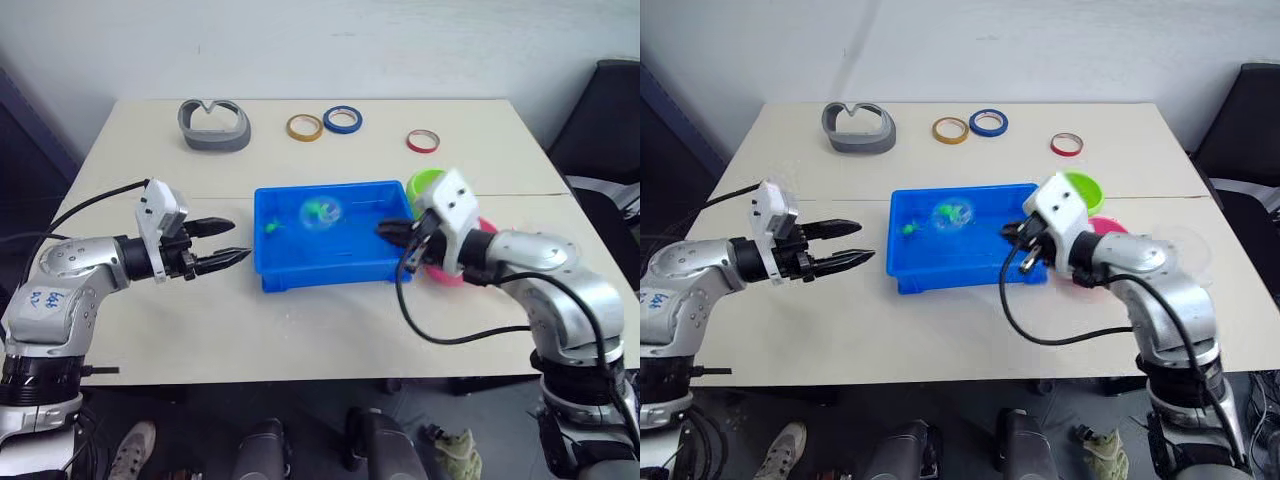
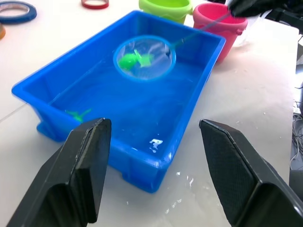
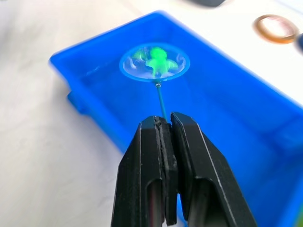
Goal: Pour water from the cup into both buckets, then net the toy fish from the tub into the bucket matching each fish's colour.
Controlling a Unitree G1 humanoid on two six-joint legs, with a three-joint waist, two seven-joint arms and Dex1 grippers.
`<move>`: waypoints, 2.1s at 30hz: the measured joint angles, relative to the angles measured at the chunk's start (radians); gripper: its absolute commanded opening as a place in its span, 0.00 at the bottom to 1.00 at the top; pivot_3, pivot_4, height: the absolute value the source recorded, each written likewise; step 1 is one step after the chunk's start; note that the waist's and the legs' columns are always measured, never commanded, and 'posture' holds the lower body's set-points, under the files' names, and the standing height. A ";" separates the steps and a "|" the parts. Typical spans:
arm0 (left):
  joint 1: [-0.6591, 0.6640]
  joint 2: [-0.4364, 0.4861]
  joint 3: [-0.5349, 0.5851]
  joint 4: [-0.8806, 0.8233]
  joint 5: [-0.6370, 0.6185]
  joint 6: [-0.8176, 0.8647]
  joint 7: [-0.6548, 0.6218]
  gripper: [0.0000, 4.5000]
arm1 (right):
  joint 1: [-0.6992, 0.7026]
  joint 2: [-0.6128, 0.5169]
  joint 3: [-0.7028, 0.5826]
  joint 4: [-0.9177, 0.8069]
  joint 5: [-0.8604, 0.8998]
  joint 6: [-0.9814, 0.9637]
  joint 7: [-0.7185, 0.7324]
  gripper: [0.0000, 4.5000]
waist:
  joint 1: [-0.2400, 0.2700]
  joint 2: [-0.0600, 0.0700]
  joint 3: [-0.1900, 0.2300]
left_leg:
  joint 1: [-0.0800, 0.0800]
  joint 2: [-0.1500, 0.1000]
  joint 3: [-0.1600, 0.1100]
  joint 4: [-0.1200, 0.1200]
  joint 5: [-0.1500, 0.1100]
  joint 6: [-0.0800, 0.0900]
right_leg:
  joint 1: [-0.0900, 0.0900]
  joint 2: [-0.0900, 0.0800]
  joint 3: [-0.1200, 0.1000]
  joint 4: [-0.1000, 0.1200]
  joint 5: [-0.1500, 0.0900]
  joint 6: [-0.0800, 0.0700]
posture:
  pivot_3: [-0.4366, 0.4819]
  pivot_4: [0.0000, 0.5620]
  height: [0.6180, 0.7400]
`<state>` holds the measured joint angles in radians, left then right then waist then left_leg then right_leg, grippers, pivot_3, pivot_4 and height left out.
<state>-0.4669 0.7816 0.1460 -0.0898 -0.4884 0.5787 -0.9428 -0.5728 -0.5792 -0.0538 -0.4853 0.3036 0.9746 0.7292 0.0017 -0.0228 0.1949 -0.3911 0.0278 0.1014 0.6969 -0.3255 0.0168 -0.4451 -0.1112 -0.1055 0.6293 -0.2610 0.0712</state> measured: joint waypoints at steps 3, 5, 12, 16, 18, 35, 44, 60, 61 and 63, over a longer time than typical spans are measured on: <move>-0.067 -0.026 -0.043 0.067 0.016 -0.038 -0.030 0.73 | -0.003 -0.044 -0.097 -0.002 0.031 0.030 -0.022 0.00 | -0.001 0.000 0.000 | 0.000 0.000 0.001 0.000 0.000 0.000 | 0.000 0.000 0.000 0.000 0.000 0.000 | 0.48 0.27 0.78; -0.089 -0.038 -0.061 0.099 0.024 -0.056 -0.043 0.73 | -0.002 -0.075 -0.132 -0.002 0.036 0.036 -0.034 0.00 | -0.003 0.000 0.000 | 0.000 0.000 0.001 0.000 0.000 0.000 | 0.000 0.001 0.000 0.000 0.000 0.000 | 0.48 0.27 0.78; -0.184 -0.106 -0.134 0.211 0.065 -0.121 -0.086 0.73 | 0.019 -0.177 -0.198 0.063 0.007 0.028 -0.120 0.00 | -0.004 0.000 0.000 | 0.000 0.001 0.002 0.000 0.000 0.000 | 0.000 0.002 0.001 0.000 0.000 0.000 | 0.48 0.27 0.78; -0.196 -0.116 -0.145 0.235 0.078 -0.144 -0.096 0.73 | 0.022 -0.197 -0.198 0.127 -0.032 0.004 -0.176 0.00 | -0.004 0.000 0.000 | 0.000 0.001 0.002 0.000 0.000 0.000 | 0.000 0.002 0.001 -0.001 0.000 0.000 | 0.48 0.27 0.78; -0.197 -0.122 -0.147 0.246 0.082 -0.145 -0.098 0.73 | 0.022 -0.200 -0.190 0.158 -0.052 -0.019 -0.197 0.00 | -0.004 0.000 0.000 | 0.000 0.001 0.002 0.000 0.000 0.000 | 0.000 0.002 0.001 -0.001 0.000 0.000 | 0.48 0.27 0.78; -0.208 -0.146 -0.153 0.262 0.099 -0.156 -0.105 0.73 | 0.083 -0.377 0.188 0.301 -0.467 -0.471 -0.229 0.00 | -0.003 0.000 0.000 | 0.000 0.001 0.002 0.000 0.000 0.000 | 0.000 0.002 0.001 -0.001 0.000 0.000 | 0.48 0.27 0.78; -0.204 -0.146 -0.151 0.262 0.099 -0.156 -0.105 0.73 | 0.117 -0.473 0.278 0.300 -0.755 -0.724 -0.233 0.00 | -0.004 0.000 0.000 | 0.000 0.001 0.002 0.000 0.001 -0.001 | 0.000 0.002 0.001 -0.001 0.000 0.000 | 0.48 0.27 0.78; -0.078 -0.134 -0.084 0.136 0.086 -0.122 -0.039 0.73 | 0.087 -0.293 0.083 0.117 -0.571 -0.538 -0.062 0.00 | -0.003 0.000 0.000 | 0.001 0.002 0.001 0.001 0.001 -0.001 | 0.000 0.003 0.001 0.000 0.000 0.000 | 0.48 0.27 0.78; -0.069 -0.133 -0.084 0.132 0.084 -0.117 -0.034 0.73 | 0.087 -0.271 0.080 0.092 -0.540 -0.514 -0.048 0.00 | -0.003 0.000 0.000 | 0.001 0.002 0.001 0.001 0.001 -0.001 | 0.001 0.003 0.001 0.000 0.000 0.000 | 0.48 0.27 0.78; -0.061 -0.133 -0.080 0.127 0.081 -0.108 -0.025 0.73 | 0.088 -0.235 0.081 0.057 -0.488 -0.476 -0.019 0.00 | -0.002 0.000 0.000 | 0.001 0.001 0.001 0.001 0.001 -0.001 | 0.001 0.002 0.001 0.000 0.000 0.000 | 0.48 0.27 0.78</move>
<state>-0.5277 0.6484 0.0655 0.0376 -0.4076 0.4704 -0.9674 -0.4846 -0.8142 0.0269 -0.4286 -0.1849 0.4984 0.7104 -0.0002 -0.0228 0.1950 -0.3906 0.0292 0.1025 0.6977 -0.3244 0.0158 -0.4445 -0.1088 -0.1048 0.6290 -0.2607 0.0717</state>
